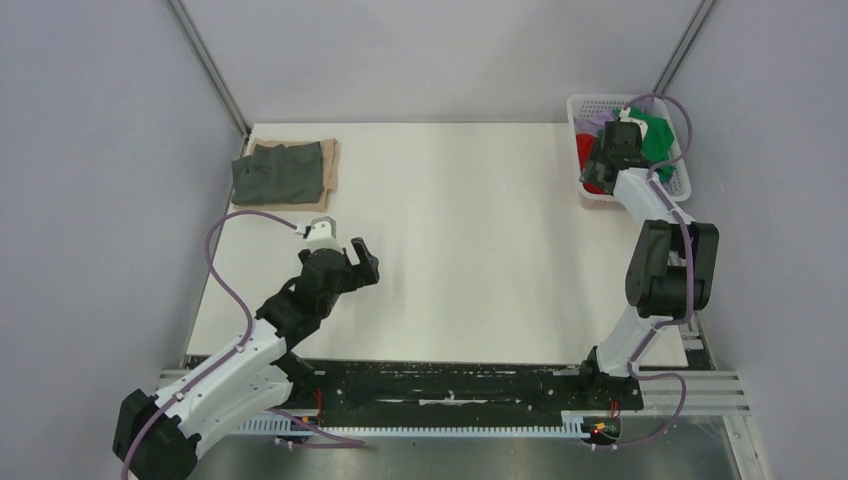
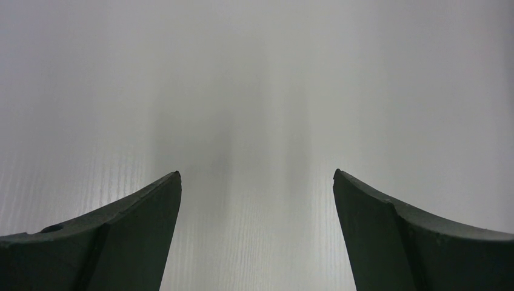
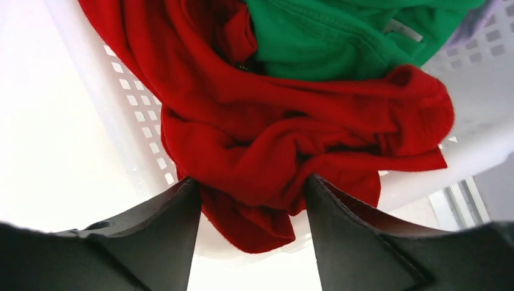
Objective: Fold and stack the t-shirts
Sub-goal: Grab crumpled tshirt from bin with the right arm, then move the tshirt to the center of the board
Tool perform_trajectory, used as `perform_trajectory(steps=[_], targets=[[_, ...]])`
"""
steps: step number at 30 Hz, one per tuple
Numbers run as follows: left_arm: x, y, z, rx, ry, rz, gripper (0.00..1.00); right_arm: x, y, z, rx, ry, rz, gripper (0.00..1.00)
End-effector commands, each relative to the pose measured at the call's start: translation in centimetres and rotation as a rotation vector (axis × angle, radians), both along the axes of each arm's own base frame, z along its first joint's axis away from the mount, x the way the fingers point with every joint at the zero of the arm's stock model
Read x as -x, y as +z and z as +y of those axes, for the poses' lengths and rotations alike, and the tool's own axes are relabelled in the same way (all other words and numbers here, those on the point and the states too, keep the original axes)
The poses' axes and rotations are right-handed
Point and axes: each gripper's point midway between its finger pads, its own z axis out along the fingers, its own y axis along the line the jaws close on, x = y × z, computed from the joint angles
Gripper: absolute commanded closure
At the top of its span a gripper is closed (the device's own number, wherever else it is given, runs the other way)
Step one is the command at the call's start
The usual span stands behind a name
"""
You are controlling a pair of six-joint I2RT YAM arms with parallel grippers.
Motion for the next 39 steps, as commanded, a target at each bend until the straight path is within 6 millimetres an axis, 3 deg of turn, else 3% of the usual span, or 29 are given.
perform_trajectory(steps=[1,3,6,10,16,22,27,35,39], targets=[[-0.6,2.4,-0.4,0.057,0.011,-0.059,0.0,-2.2,1.3,-0.1,-0.022,0.033,-0.063,0.5],[-0.5,2.5,-0.3,0.06,0.014,-0.063,0.0,-2.4,2.0,0.1,-0.025,0.048,-0.092,0.73],[-0.4,2.7,-0.2,0.065,0.016,-0.066,0.0,-2.4,5.5,0.0,0.001,0.056,-0.189,1.0],[-0.3,2.6,-0.3,0.071,0.017,-0.068,0.0,-1.7,13.1,0.1,0.039,0.076,-0.382,1.0],[-0.5,2.4,-0.6,0.075,0.01,-0.062,0.0,0.4,24.3,2.9,0.038,0.22,-0.669,1.0],[-0.4,2.2,-0.6,0.08,0.008,-0.059,0.0,3.5,32.8,7.2,0.003,0.424,-0.958,1.0],[-0.5,2.3,-0.7,0.084,0.004,-0.06,0.0,4.5,35.5,11.7,-0.077,0.635,-1.022,1.0],[-0.4,2.9,-0.7,0.097,0.005,-0.07,0.0,6.7,37.0,24.7,-0.198,1.048,-0.992,1.0],[-0.1,3.4,-0.4,0.106,0.015,-0.079,0.0,9.2,37.9,30.4,-0.307,1.229,-1.005,1.0]])
